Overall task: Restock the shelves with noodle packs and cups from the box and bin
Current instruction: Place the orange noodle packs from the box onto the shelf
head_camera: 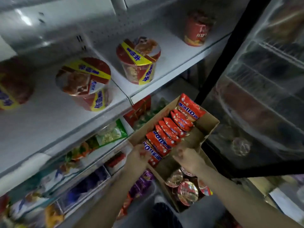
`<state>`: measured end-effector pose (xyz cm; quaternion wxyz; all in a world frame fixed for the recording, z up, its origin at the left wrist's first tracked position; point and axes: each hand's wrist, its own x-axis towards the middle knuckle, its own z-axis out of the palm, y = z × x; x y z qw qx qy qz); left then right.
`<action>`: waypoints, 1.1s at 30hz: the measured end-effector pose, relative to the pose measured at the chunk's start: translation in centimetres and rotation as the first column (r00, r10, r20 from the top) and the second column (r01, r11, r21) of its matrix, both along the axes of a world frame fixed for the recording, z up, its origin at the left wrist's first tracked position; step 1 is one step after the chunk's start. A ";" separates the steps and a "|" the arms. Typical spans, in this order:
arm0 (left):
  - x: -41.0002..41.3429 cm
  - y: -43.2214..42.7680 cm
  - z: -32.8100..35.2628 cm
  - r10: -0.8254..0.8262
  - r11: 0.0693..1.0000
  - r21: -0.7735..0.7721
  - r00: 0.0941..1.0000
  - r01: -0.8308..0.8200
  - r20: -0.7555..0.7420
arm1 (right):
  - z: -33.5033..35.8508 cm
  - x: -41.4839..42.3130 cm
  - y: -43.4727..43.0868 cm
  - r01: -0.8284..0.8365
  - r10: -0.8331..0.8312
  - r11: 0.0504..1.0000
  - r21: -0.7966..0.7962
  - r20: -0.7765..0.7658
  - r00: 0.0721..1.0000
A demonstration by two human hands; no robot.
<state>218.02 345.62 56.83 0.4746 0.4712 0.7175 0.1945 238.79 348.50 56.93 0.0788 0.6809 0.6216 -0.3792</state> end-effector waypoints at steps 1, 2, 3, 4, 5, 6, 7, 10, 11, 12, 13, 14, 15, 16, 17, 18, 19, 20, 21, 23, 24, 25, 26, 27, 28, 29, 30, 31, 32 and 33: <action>1.2 0.7 -1.4 0.006 0.999 -0.052 1.000 -0.005 0.028 | -1.0 0.4 0.8 -0.020 0.020 1.000 -0.024 -0.013 1.000; 2.4 1.3 -2.9 -0.008 0.995 -0.104 0.999 0.011 0.036 | -2.3 1.0 1.6 -0.035 0.034 0.998 -0.046 -0.032 0.999; 3.3 1.5 -3.9 -0.041 0.992 -0.122 0.999 0.045 0.033 | -2.9 1.2 2.0 -0.050 0.048 0.997 -0.051 -0.045 0.998; 4.2 1.6 -4.7 -0.077 0.986 -0.149 0.997 0.080 0.023 | -3.4 1.4 2.5 -0.050 0.046 0.997 -0.057 -0.065 0.997; 5.3 1.7 -5.8 -0.101 0.980 -0.173 0.995 0.102 0.016 | -4.4 1.6 3.0 -0.042 0.036 0.997 -0.068 -0.084 0.996; 6.2 2.0 -6.6 -0.098 0.973 -0.206 0.995 0.101 0.025 | -5.1 1.8 3.4 -0.035 0.027 0.997 -0.075 -0.096 0.995; 7.0 2.3 -7.3 -0.075 0.969 -0.232 0.996 0.082 0.039 | -5.9 1.8 3.8 -0.033 0.025 0.996 -0.082 -0.097 0.995; 8.6 4.5 -10.5 -0.016 0.963 -0.269 0.999 0.027 0.044 | -9.3 2.0 5.2 -0.035 0.024 0.994 -0.107 -0.104 0.994; 9.1 5.4 -12.3 -0.002 0.962 -0.273 0.999 0.014 0.042 | -10.5 2.1 5.6 -0.036 0.024 0.993 -0.111 -0.114 0.993; 9.5 6.2 -13.9 0.023 0.959 -0.284 0.999 -0.012 0.037 | -11.7 2.2 5.9 -0.044 0.029 0.992 -0.122 -0.120 0.992; 9.8 6.8 -15.8 0.039 0.956 -0.293 0.999 -0.030 0.024 | -12.8 2.3 6.2 -0.064 0.047 0.988 -0.140 -0.118 0.992; 10.1 7.4 -17.5 0.047 0.955 -0.293 0.999 -0.044 0.006 | -13.7 2.3 6.5 -0.086 0.068 0.984 -0.156 -0.117 0.991; 10.3 7.9 -19.4 0.067 0.950 -0.306 0.998 -0.067 -0.008 | -14.5 2.5 6.7 -0.110 0.091 0.980 -0.168 -0.114 0.989; 10.6 8.3 -21.0 0.113 0.931 -0.348 0.994 -0.110 -0.010 | -15.2 2.6 6.8 -0.134 0.117 0.976 -0.172 -0.108 0.987; 10.8 8.7 -22.6 0.189 0.892 -0.421 0.982 -0.165 0.015 | -15.7 2.8 7.0 -0.148 0.133 0.974 -0.169 -0.099 0.986; 11.1 8.8 -24.1 0.245 0.849 -0.490 0.969 -0.196 0.036 | -16.2 3.1 7.0 -0.143 0.129 0.976 -0.162 -0.093 0.987; 11.1 8.9 -25.8 0.294 0.814 -0.537 0.954 -0.220 0.056 | -16.7 3.4 7.1 -0.130 0.119 0.982 -0.138 -0.086 0.989; 11.2 9.0 -26.7 0.335 0.789 -0.565 0.940 -0.243 0.064 | -17.1 3.7 7.0 -0.122 0.114 0.986 -0.117 -0.071 0.991; 11.2 8.9 -27.9 0.381 0.769 -0.575 0.923 -0.280 0.060 | -17.4 3.9 6.8 -0.127 0.123 0.987 -0.101 -0.049 0.991; 11.4 9.1 -27.6 0.359 0.779 -0.557 0.933 -0.288 0.018 | -17.8 4.2 6.6 -0.179 0.181 0.980 -0.086 0.019 0.983; 11.5 9.3 -26.6 0.311 0.800 -0.538 0.950 -0.265 -0.007 | -17.7 4.3 6.5 -0.204 0.209 0.975 -0.085 0.049 0.977; 11.5 9.4 -25.9 0.284 0.815 -0.521 0.958 -0.254 -0.022 | -17.5 4.2 6.4 -0.217 0.223 0.972 -0.088 0.066 0.973; 11.3 9.6 -24.9 0.294 0.822 -0.505 0.956 -0.265 -0.023 | -17.1 4.1 6.4 -0.221 0.228 0.970 -0.099 0.070 0.971; 11.1 9.8 -24.0 0.324 0.827 -0.483 0.946 -0.287 -0.007 | -16.7 4.0 6.4 -0.218 0.226 0.971 -0.102 0.067 0.972; 10.7 10.0 -22.8 0.356 0.831 -0.462 0.935 -0.309 0.015 | -16.2 3.9 6.4 -0.215 0.222 0.971 -0.101 0.064 0.973; 10.1 10.2 -21.8 0.387 0.837 -0.436 0.921 -0.332 0.041 | -15.6 3.8 6.5 -0.210 0.216 0.974 -0.084 0.058 0.975; 9.5 10.3 -20.2 0.424 0.835 -0.417 0.903 -0.358 0.074 | -14.8 3.6 6.6 -0.204 0.209 0.976 -0.074 0.056 0.976; 8.8 10.4 -18.8 0.463 0.828 -0.407 0.880 -0.386 0.106 | -14.0 3.4 6.8 -0.198 0.200 0.979 -0.058 0.045 0.979; 8.0 10.3 -17.3 0.503 0.812 -0.413 0.854 -0.413 0.136 | -12.9 3.0 7.1 -0.193 0.196 0.979 -0.062 0.038 0.980; 7.2 10.2 -15.9 0.542 0.794 -0.427 0.823 -0.433 0.172 | -11.8 2.6 7.3 -0.186 0.188 0.981 -0.058 0.023 0.982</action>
